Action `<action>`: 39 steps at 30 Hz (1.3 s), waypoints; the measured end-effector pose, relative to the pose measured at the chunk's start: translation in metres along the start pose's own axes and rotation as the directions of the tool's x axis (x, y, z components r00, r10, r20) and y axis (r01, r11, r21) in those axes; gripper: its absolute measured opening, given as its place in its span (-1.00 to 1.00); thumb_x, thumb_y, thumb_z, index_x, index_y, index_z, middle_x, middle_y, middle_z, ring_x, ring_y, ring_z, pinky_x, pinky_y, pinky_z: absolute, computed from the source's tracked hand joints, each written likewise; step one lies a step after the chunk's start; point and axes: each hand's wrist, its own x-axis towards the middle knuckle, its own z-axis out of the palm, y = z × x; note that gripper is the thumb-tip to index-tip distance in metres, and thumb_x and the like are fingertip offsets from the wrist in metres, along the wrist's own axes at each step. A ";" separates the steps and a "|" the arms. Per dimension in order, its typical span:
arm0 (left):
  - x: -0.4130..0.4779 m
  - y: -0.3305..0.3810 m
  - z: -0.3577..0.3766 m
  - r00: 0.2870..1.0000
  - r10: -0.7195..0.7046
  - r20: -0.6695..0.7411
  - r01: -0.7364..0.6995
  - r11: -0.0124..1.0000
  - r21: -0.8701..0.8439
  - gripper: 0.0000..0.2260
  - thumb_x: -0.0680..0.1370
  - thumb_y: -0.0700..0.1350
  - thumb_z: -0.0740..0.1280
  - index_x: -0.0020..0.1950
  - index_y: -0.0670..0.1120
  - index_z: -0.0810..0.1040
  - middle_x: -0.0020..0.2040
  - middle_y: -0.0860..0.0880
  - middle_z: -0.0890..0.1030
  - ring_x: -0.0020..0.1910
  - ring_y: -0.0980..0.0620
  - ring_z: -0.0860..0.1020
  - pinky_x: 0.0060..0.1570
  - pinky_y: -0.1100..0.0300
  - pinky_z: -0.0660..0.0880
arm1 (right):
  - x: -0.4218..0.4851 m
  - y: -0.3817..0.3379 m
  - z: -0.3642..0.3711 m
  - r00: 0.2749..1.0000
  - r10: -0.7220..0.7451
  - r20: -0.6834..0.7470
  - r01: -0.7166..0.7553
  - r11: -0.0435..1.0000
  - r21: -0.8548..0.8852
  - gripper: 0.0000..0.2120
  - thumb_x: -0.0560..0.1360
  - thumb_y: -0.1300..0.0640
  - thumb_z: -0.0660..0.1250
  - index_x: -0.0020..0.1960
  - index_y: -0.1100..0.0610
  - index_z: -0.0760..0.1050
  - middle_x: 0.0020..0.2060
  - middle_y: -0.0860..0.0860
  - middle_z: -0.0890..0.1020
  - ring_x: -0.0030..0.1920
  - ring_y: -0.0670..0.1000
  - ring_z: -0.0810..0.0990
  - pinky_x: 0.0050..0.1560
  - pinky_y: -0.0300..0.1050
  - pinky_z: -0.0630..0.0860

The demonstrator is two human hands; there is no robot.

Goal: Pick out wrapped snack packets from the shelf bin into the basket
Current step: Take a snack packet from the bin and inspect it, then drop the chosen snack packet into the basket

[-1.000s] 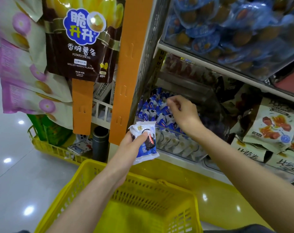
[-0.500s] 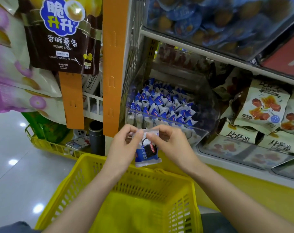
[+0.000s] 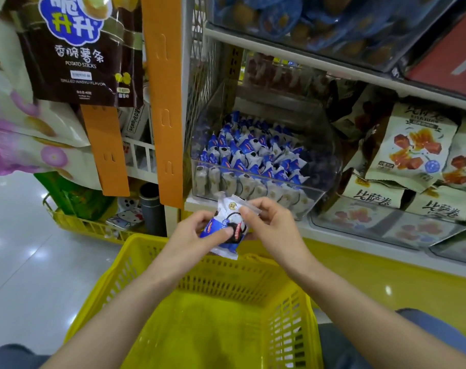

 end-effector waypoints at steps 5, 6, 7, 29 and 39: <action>-0.011 -0.023 0.003 1.000 -0.021 0.019 0.019 0.998 0.065 -0.88 0.46 -0.21 0.41 -0.04 -0.10 0.53 -0.11 -0.03 0.66 -0.20 0.12 0.63 -0.29 0.37 0.50 | -0.018 0.030 -0.008 0.991 0.126 0.035 -0.128 0.990 0.061 -0.84 0.58 0.19 0.18 -0.12 0.12 0.49 -0.24 0.01 0.62 -0.27 -0.15 0.60 -0.23 -0.24 0.58; -0.013 -0.029 0.003 1.000 -0.022 0.003 0.022 0.995 0.101 -0.87 0.45 -0.21 0.41 -0.06 -0.09 0.52 -0.11 -0.03 0.65 -0.18 0.09 0.62 -0.28 0.36 0.51 | -0.021 0.041 -0.014 0.991 0.136 -0.001 -0.136 0.991 0.004 -0.83 0.58 0.17 0.17 -0.12 0.10 0.50 -0.20 0.02 0.63 -0.23 -0.13 0.60 -0.19 -0.22 0.56; -0.014 -0.037 0.004 1.000 -0.022 -0.022 0.025 0.988 0.152 -0.85 0.45 -0.21 0.42 -0.07 -0.05 0.49 -0.11 -0.01 0.64 -0.17 0.08 0.61 -0.25 0.34 0.51 | -0.024 0.054 -0.021 0.989 0.135 -0.058 -0.139 0.987 -0.085 -0.83 0.58 0.15 0.17 -0.11 0.09 0.51 -0.16 0.03 0.64 -0.18 -0.09 0.59 -0.13 -0.19 0.52; -0.006 -0.314 0.093 0.853 -0.501 -0.146 0.517 0.772 0.369 -0.72 0.48 -0.26 0.38 0.14 -0.27 0.41 -0.01 -0.23 0.55 -0.15 -0.05 0.47 -0.22 0.18 0.36 | -0.071 0.228 -0.059 0.828 0.218 -0.517 -0.400 0.875 -0.271 -0.64 0.61 0.19 0.08 0.40 0.13 0.33 0.24 0.03 0.47 0.14 -0.16 0.39 0.10 -0.44 0.24; -0.006 -0.334 0.091 0.839 -0.539 -0.082 0.403 0.513 0.758 -0.69 0.58 -0.11 0.23 0.28 -0.22 0.36 0.24 -0.19 0.44 0.21 -0.13 0.42 0.11 0.08 0.35 | -0.071 0.227 -0.059 0.829 0.217 -0.515 -0.379 0.895 -0.234 -0.64 0.62 0.15 0.08 0.40 0.07 0.32 0.25 -0.06 0.47 0.22 -0.11 0.45 0.26 -0.16 0.38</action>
